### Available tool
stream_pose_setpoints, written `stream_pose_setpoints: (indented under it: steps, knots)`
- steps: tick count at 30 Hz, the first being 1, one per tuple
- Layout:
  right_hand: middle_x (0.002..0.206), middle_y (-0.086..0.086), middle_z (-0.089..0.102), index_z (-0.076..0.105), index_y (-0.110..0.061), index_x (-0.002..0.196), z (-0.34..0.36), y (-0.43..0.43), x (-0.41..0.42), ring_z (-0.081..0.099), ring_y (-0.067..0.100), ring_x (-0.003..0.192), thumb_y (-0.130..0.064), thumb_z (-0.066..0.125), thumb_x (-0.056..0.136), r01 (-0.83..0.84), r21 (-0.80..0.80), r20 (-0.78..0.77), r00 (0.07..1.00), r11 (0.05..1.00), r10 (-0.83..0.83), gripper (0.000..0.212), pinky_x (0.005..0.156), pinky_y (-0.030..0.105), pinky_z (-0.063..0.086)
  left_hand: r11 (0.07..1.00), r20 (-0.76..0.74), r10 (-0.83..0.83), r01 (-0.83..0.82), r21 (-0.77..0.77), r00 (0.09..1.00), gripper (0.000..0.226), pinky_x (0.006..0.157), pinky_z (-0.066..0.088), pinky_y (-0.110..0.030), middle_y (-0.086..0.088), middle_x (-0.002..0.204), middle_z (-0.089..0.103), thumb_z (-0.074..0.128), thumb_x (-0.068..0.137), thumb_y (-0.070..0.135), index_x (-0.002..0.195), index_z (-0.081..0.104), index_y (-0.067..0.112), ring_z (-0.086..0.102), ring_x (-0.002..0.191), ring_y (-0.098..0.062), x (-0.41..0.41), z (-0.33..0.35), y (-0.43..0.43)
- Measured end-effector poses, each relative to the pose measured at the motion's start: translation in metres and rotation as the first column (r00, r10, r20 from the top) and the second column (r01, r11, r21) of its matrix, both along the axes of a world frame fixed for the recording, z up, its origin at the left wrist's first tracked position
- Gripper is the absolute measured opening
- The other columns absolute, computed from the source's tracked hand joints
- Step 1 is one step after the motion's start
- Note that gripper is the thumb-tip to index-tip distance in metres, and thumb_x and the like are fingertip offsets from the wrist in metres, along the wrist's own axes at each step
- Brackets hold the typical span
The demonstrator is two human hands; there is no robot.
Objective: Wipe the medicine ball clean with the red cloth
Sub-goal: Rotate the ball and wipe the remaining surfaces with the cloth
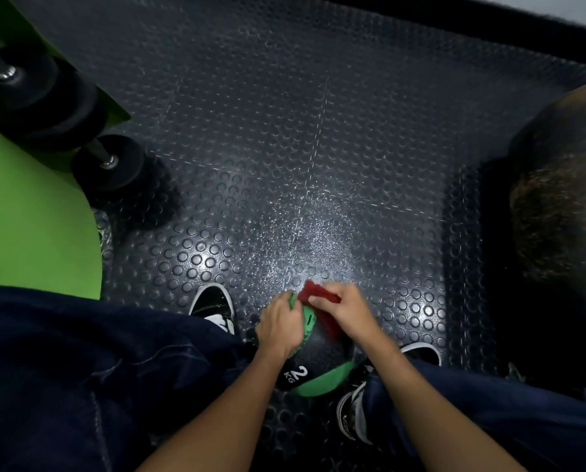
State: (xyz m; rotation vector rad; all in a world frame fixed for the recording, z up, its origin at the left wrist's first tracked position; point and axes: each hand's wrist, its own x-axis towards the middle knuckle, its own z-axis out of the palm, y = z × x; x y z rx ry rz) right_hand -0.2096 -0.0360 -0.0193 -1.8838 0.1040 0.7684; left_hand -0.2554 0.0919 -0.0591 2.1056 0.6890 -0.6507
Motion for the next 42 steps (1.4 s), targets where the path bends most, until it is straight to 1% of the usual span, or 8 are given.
stream_pose_setpoints:
  steps: [6,9,12,15,22,28,33,42]
  knots:
    - [0.065,0.012,0.065,0.068,-0.001,0.077,0.024,-0.018,0.007,0.057,0.025,0.059,-0.023,0.075,0.068,0.33,0.254,-0.18,0.94,0.909,-0.291,0.025,0.055,0.03,0.048,0.995,-0.027,0.025,-0.027,-0.094,0.999,0.047,0.116,0.031,-0.057,0.0,0.152,0.046,0.029,0.106,0.045,0.147,0.043,0.026,0.045,0.137,-0.024,0.004,0.0,0.014]
    - [0.08,0.009,0.069,0.067,-0.019,0.09,0.033,-0.022,0.017,0.063,0.026,0.071,-0.021,0.066,0.086,0.427,0.101,0.024,0.902,0.899,-0.431,0.005,0.069,0.042,0.054,0.991,-0.1,0.097,-0.106,-0.087,0.99,0.047,0.117,0.022,-0.064,0.003,0.154,0.043,0.028,0.104,0.044,0.145,0.045,0.029,0.039,0.141,-0.027,0.008,0.002,0.013]
    - [0.104,-0.002,0.067,0.062,-0.031,0.108,0.026,-0.013,0.0,0.063,0.015,0.096,-0.028,0.061,0.09,0.118,-0.117,0.174,0.98,0.986,-0.096,0.019,0.087,0.039,0.054,0.976,-0.163,0.205,-0.214,-0.038,0.965,0.053,0.114,0.029,-0.064,0.0,0.151,0.048,0.023,0.097,0.054,0.137,0.051,0.034,0.045,0.136,-0.032,0.009,-0.003,0.009]
    - [0.131,-0.019,0.052,0.057,-0.037,0.124,0.0,-0.001,-0.022,0.04,0.004,0.126,-0.034,0.061,0.089,-0.344,-0.298,0.189,0.893,0.891,0.408,0.035,0.111,0.034,0.025,0.983,-0.13,0.181,-0.181,0.009,0.975,0.05,0.112,0.035,-0.053,-0.002,0.148,0.05,0.027,0.101,0.053,0.141,0.05,0.034,0.049,0.132,-0.029,0.002,0.0,0.012]
    - [0.063,-0.008,0.059,0.064,-0.023,0.096,-0.031,0.013,0.02,0.053,0.008,0.054,-0.026,0.058,0.093,-0.121,-0.281,-0.119,0.989,0.952,0.091,0.007,0.053,0.022,0.04,0.981,-0.034,0.188,-0.189,-0.044,0.982,0.044,0.112,0.032,-0.043,0.002,0.153,0.046,0.036,0.106,0.044,0.146,0.047,0.03,0.045,0.136,-0.024,-0.014,0.005,0.02]
    - [0.087,0.003,0.065,0.058,-0.016,0.121,-0.024,0.007,0.033,0.064,0.018,0.072,-0.03,0.051,0.096,0.08,-0.201,-0.083,0.992,0.976,-0.098,0.03,0.068,0.033,0.054,0.986,0.005,0.157,-0.157,-0.05,0.988,0.042,0.113,0.034,-0.046,0.004,0.151,0.048,0.039,0.104,0.047,0.143,0.05,0.036,0.045,0.135,-0.023,-0.024,0.004,0.02]
    - [0.099,-0.019,0.062,0.063,-0.038,0.114,-0.019,0.009,-0.003,0.059,0.002,0.091,-0.037,0.061,0.088,-0.338,-0.165,0.084,0.931,0.926,0.355,0.026,0.078,0.02,0.048,0.984,-0.055,0.177,-0.177,0.005,0.983,0.043,0.101,0.041,-0.039,-0.004,0.141,0.058,0.036,0.104,0.052,0.14,0.054,0.036,0.055,0.126,-0.029,-0.018,0.003,0.021]
    - [0.071,0.001,0.062,0.065,-0.011,0.099,-0.046,-0.011,0.001,0.056,0.017,0.063,-0.023,0.058,0.093,0.195,-0.21,-0.237,0.941,0.958,-0.243,0.015,0.066,0.029,0.043,0.991,-0.108,0.131,-0.129,0.026,0.985,0.04,0.098,0.039,-0.035,-0.005,0.141,0.058,0.041,0.104,0.045,0.139,0.055,0.033,0.055,0.122,-0.028,-0.002,0.003,0.019]
